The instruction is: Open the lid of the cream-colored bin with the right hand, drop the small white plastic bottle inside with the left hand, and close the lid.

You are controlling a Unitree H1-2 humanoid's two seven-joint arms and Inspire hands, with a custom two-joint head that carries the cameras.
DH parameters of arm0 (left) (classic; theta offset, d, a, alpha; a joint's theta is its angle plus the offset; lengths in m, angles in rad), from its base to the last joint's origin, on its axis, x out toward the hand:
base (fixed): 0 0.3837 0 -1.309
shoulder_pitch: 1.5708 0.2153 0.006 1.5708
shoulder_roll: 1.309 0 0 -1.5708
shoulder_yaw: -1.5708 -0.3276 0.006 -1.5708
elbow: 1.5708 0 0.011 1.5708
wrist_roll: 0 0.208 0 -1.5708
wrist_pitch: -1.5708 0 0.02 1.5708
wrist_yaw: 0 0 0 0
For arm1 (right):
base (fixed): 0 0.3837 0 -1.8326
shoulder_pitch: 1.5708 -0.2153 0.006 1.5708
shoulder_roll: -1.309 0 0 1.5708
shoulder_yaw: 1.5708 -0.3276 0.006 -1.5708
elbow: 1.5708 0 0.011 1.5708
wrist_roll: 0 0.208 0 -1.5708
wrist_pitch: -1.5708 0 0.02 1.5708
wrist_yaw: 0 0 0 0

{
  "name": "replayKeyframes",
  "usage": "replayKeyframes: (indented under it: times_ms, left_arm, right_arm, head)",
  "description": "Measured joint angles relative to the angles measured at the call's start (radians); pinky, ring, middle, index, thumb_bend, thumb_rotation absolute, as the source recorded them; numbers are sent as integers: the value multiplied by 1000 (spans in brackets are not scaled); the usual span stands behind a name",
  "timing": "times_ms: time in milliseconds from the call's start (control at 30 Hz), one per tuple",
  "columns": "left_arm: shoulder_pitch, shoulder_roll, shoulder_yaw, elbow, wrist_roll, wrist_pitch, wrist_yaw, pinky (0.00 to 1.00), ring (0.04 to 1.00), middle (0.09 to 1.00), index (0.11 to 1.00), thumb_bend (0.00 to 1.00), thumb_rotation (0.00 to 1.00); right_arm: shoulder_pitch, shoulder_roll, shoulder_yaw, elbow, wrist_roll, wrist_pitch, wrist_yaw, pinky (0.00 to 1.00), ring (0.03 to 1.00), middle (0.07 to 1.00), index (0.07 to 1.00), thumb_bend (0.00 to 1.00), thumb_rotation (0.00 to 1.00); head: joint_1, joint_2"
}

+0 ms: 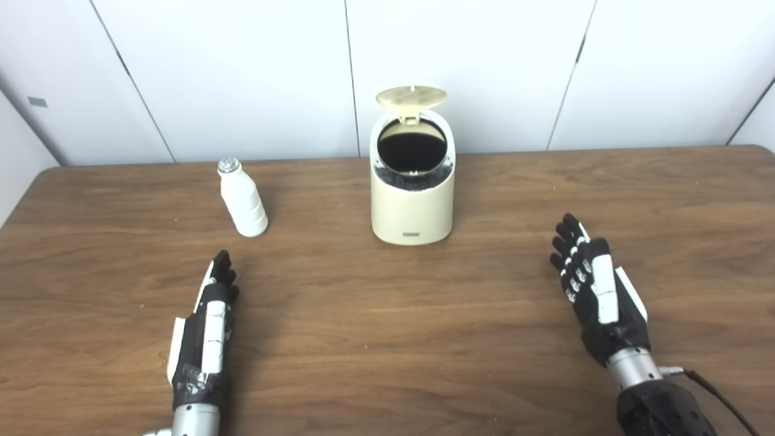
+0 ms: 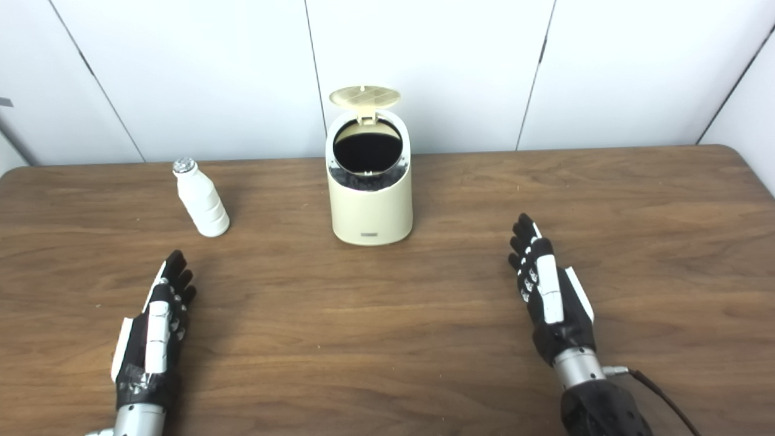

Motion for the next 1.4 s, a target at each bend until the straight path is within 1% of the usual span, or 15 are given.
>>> replayKeyframes:
  times_ms: [100,267,333,400,500,633,700,733,767,900,1000,1033,1133,1267,1400]
  left_arm:
    - [1,2,1,0,0,0,-1,1000,991,1000,985,618,924]
    - [1,2,0,-2,7,0,0,1000,986,998,977,647,923]
    - [1,2,-1,-1,12,-2,0,998,985,998,975,657,914]
    - [1,2,-2,5,16,-13,0,978,980,996,971,660,897]
    - [0,1,-2,13,22,-32,2,945,963,980,951,640,838]
    - [-3,1,-3,20,23,-48,5,923,950,965,939,645,746]
    - [-5,2,-6,24,47,-60,10,901,935,954,935,653,732]
    - [-5,2,-9,24,69,-65,14,906,929,946,936,673,651]
    - [-5,1,-12,24,93,-65,19,908,925,941,936,683,608]
    - [-2,-6,-16,4,175,-60,53,864,928,942,943,800,397]
    - [-4,-13,-15,-49,255,-10,83,823,904,927,934,849,335]
    - [-8,-12,-15,-65,276,3,87,793,894,927,932,859,293]
    - [-31,-8,-10,-94,329,21,91,769,870,911,925,927,243]
    - [-83,17,13,-98,400,48,108,730,848,887,909,986,234]
    - [-144,46,29,-112,466,136,117,721,875,919,934,983,272]
  right_arm:
    - [21,0,0,4,14,-28,0,1000,1000,1000,1000,674,1000]
    - [41,0,2,12,21,-65,-1,1000,1000,1000,1000,661,1000]
    - [41,-2,2,23,21,-81,-1,1000,1000,1000,1000,652,1000]
    - [41,-9,2,33,21,-94,0,1000,1000,1000,1000,645,1000]
    - [38,-21,1,57,22,-127,1,1000,1000,1000,1000,638,1000]
    - [32,-35,1,70,27,-133,2,1000,1000,1000,1000,625,1000]
    - [32,-37,1,71,32,-134,2,1000,1000,1000,1000,628,1000]
    - [32,-39,2,71,33,-134,2,1000,1000,1000,1000,621,1000]
    - [33,-40,3,71,34,-134,2,1000,1000,1000,1000,617,1000]
    - [43,-46,4,48,49,-113,2,1000,1000,1000,1000,627,1000]
    - [53,-47,4,29,66,-91,2,1000,1000,1000,1000,633,1000]
    - [57,-48,4,20,66,-81,2,1000,1000,1000,1000,634,1000]
    - [63,-53,3,3,65,-62,1,1000,1000,1000,1000,634,1000]
    - [67,-57,1,-19,65,-36,-6,1000,1000,1000,1000,637,1000]
    - [67,-60,-1,-29,65,-12,-16,1000,1000,1000,1000,638,1000]
  head:
    - [2,3]
    - [80,-8]
    - [83,-8]
    - [110,-15]
    - [161,-32]
    - [210,-47]
    - [221,-51]
    - [230,-54]
    - [241,-55]
    - [273,-63]
    - [282,-63]
    - [285,-63]
    - [288,-63]
    - [299,-63]
    - [307,-64]
